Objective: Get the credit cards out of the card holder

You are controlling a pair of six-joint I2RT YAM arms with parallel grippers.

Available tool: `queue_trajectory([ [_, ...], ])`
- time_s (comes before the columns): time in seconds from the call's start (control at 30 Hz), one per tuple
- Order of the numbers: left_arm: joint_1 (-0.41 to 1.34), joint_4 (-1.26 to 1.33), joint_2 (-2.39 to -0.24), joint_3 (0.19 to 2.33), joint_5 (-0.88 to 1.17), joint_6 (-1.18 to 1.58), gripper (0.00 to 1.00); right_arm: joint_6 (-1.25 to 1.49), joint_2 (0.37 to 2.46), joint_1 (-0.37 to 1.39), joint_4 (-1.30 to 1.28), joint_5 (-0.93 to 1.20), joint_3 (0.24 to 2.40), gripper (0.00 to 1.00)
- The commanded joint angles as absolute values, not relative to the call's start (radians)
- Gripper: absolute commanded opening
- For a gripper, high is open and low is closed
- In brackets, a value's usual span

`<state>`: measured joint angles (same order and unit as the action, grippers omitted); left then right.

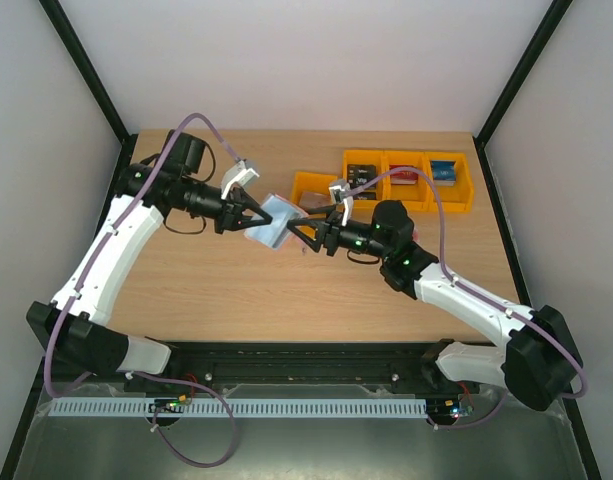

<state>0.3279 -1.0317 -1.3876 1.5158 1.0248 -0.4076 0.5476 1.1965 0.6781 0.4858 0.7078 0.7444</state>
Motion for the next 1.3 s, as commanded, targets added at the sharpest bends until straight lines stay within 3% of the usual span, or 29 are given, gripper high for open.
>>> queue_trajectory([
  [0.0, 0.332, -1.090, -1.372, 1.568, 1.129, -0.467, 0.02, 0.510, 1.179, 0.673, 0.491, 0.740, 0.750, 0.54],
  [0.4, 0.328, -1.115, -1.372, 1.564, 1.165, -0.510, 0.02, 0.498, 1.194, 0.673, 0.462, 0.744, 0.759, 0.47],
  [0.7, 0.340, -1.069, -1.371, 1.497, 1.173, -0.482, 0.02, 0.585, 1.242, 0.710, 0.599, 0.798, 0.816, 0.41],
  [0.77, 0.342, -1.068, -1.370, 1.492, 1.174, -0.482, 0.02, 0.607, 1.250, 0.718, 0.643, 0.824, 0.820, 0.32],
  [0.87, 0.342, -1.058, -1.370, 1.484, 1.160, -0.481, 0.02, 0.630, 1.251, 0.719, 0.668, 0.839, 0.825, 0.05],
  [0.9, 0.341, -1.048, -1.369, 1.478, 1.141, -0.475, 0.11, 0.630, 1.246, 0.719, 0.664, 0.823, 0.824, 0.02],
  [1.0, 0.339, -0.980, -1.358, 1.455, 0.984, -0.433, 0.86, 0.608, 1.237, 0.719, 0.541, 0.709, 0.851, 0.02],
  [1.03, 0.340, -0.959, -1.354, 1.448, 0.909, -0.421, 0.97, 0.593, 1.243, 0.720, 0.467, 0.652, 0.874, 0.02],
  [1.17, 0.355, -0.894, -1.352, 1.429, 0.630, -0.396, 0.99, 0.574, 1.292, 0.751, 0.137, 0.339, 0.991, 0.02],
  [1.27, 0.405, -0.863, -1.373, 1.415, 0.490, -0.401, 0.99, 0.609, 1.333, 0.783, 0.078, 0.280, 1.030, 0.02],
])
